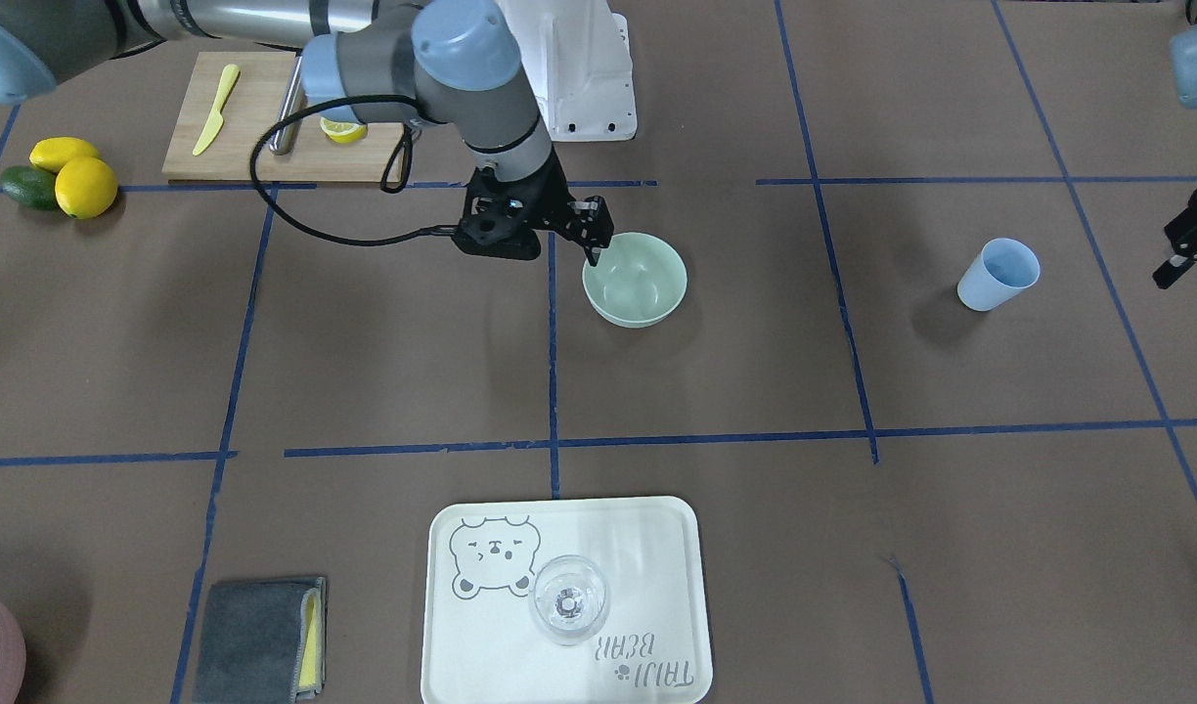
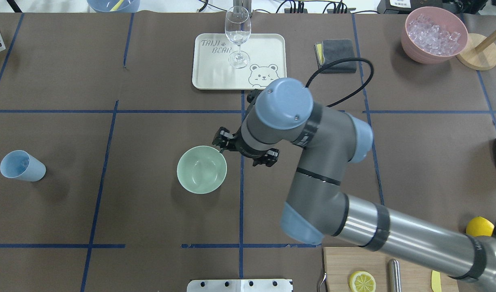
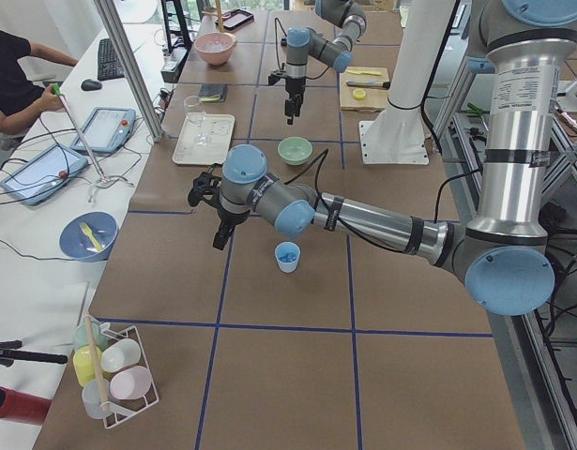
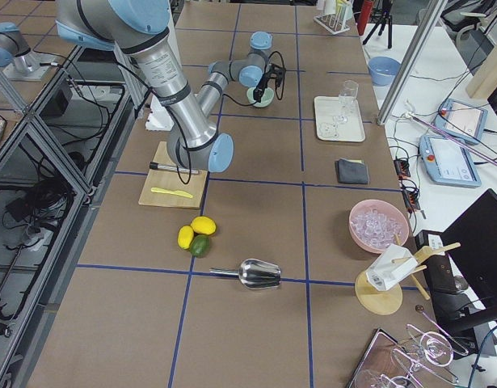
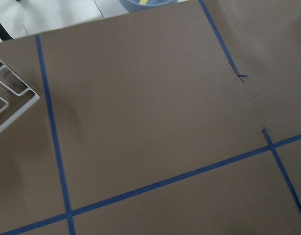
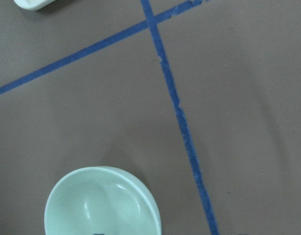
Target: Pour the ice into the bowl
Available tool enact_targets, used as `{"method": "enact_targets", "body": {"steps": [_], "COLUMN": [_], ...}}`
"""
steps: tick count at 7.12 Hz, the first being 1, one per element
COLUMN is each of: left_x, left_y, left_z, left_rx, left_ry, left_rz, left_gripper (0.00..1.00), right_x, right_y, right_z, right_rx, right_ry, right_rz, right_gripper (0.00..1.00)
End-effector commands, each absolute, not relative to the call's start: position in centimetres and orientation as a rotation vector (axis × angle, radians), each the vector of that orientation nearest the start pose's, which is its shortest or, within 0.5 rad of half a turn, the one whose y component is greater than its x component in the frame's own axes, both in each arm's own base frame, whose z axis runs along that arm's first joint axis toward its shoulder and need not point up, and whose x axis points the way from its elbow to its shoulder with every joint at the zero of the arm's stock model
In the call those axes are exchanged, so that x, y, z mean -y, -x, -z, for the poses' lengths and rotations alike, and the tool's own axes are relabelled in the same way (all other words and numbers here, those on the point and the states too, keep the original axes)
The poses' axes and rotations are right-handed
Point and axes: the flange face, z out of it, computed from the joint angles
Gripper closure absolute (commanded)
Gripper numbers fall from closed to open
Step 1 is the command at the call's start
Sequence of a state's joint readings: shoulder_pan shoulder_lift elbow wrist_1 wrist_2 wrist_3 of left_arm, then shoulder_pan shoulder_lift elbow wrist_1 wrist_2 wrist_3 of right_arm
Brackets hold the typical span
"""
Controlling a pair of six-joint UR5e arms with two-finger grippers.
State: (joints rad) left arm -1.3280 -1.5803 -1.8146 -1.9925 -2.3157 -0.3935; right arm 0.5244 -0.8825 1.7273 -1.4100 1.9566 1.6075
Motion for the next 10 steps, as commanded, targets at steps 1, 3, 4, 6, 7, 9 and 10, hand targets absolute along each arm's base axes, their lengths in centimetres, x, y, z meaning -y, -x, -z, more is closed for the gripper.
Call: {"method": "enact_targets", "body": {"steps": [1, 3, 4, 6, 7, 9, 10], "left_x": [47.1, 34.8, 34.2, 31.9, 30.3, 26.7, 25.7], "left_y": [-11.8, -12.1, -13.0, -13.6, -17.4, -21.3, -23.1], "left_z": [-47.6, -55.4, -55.4, -55.9, -56.2, -58.3, -59.0], "left_rx": [-0.916, -0.879, -0.92, -0.93, -0.932, -0.82, -0.761], "left_ry": [-0.387, -0.636, -0.581, -0.625, -0.629, -0.691, -0.718], "left_rz": [-0.002, -0.051, 0.026, 0.129, 0.207, 0.293, 0.348], "left_gripper": [0.0, 0.0, 0.0, 0.0, 0.0, 0.0, 0.0], "right_x": [42.7, 43.2, 43.1, 42.2, 42.1, 42.1, 42.1], "right_y": [44.9, 43.5, 43.1, 42.1, 41.8, 42.0, 42.0], "right_z": [-20.3, -21.5, -21.9, -22.4, -22.7, -22.7, -22.8], "right_rx": [1.055, 1.045, 1.043, 1.046, 1.043, 1.043, 1.041], "right_ry": [0.028, 0.023, 0.021, 0.021, 0.022, 0.014, 0.008], "right_rz": [-0.271, -0.281, -0.285, -0.283, -0.284, -0.267, -0.257], "right_gripper": [0.0, 0.0, 0.0, 0.0, 0.0, 0.0, 0.0]}}
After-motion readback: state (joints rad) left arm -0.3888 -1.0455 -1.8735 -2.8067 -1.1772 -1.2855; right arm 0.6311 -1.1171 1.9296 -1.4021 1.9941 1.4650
